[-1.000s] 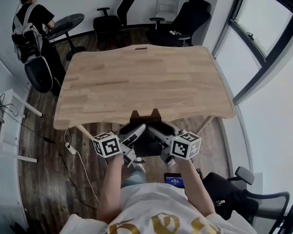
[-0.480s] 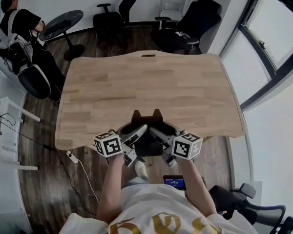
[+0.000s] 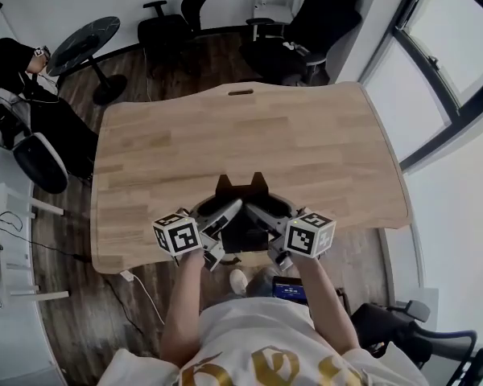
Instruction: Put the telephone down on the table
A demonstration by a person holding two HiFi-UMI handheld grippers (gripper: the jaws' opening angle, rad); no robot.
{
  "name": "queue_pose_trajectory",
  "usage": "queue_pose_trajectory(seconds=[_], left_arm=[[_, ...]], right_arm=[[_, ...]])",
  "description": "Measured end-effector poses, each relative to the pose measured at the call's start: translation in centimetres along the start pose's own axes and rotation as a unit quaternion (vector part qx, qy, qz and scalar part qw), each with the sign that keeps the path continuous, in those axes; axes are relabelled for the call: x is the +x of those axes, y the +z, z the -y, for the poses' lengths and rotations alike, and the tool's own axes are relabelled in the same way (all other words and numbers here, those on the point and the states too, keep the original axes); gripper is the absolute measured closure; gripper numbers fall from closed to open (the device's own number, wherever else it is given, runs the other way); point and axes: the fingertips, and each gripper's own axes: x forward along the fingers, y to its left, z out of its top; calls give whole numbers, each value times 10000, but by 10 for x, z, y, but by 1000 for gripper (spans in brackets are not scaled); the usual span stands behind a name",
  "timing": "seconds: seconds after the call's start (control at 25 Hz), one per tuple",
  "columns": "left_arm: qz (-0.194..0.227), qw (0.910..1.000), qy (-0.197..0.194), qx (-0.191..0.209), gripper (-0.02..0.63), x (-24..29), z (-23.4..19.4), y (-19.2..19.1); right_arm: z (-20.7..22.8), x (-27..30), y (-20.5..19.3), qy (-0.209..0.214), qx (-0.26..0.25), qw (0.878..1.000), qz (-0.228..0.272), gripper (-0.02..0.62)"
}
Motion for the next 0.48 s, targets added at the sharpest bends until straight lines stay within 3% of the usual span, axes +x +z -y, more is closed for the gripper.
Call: queue_pose_trajectory(seconds=[0.48], left_arm=[[-116,9999,-57,61,377,22,-12,16]], right_arm=[[18,11,18,-39,47,9999,103,371]])
